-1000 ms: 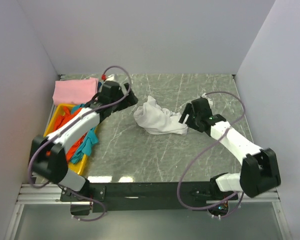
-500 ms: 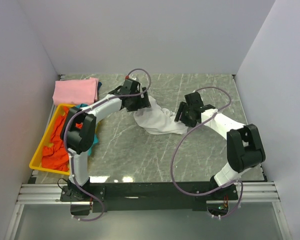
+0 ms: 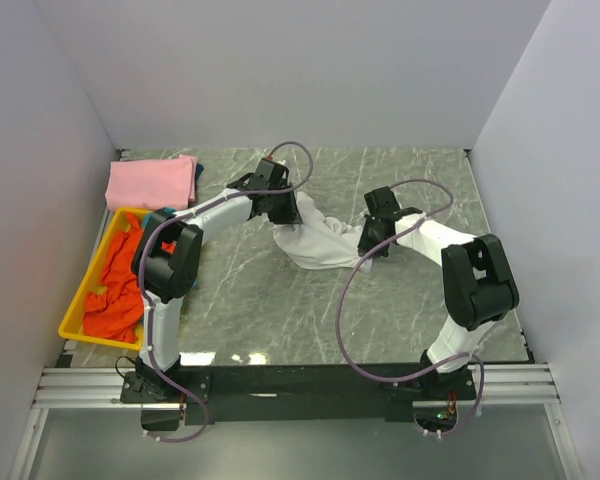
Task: Fold and stack the t-shirts
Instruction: Flatten the tshirt out
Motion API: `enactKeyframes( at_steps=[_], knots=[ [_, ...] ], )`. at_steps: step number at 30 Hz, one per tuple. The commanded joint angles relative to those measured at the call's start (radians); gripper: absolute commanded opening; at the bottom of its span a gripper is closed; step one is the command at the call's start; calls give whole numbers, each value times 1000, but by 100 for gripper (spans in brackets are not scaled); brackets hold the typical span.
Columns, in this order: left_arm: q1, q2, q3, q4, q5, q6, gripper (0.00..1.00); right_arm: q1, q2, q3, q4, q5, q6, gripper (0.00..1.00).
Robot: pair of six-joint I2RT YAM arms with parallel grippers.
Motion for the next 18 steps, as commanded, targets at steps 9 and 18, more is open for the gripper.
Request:
enactKeyframes(
  at_steps=[9,18],
  knots=[
    [18,-106,251,-11,2,96,0,-76,-114,319,-199,67,-63,0],
    [68,-466,218,139,-77,158,9,-102,-379,568,-287,142,-138,3]
  ],
)
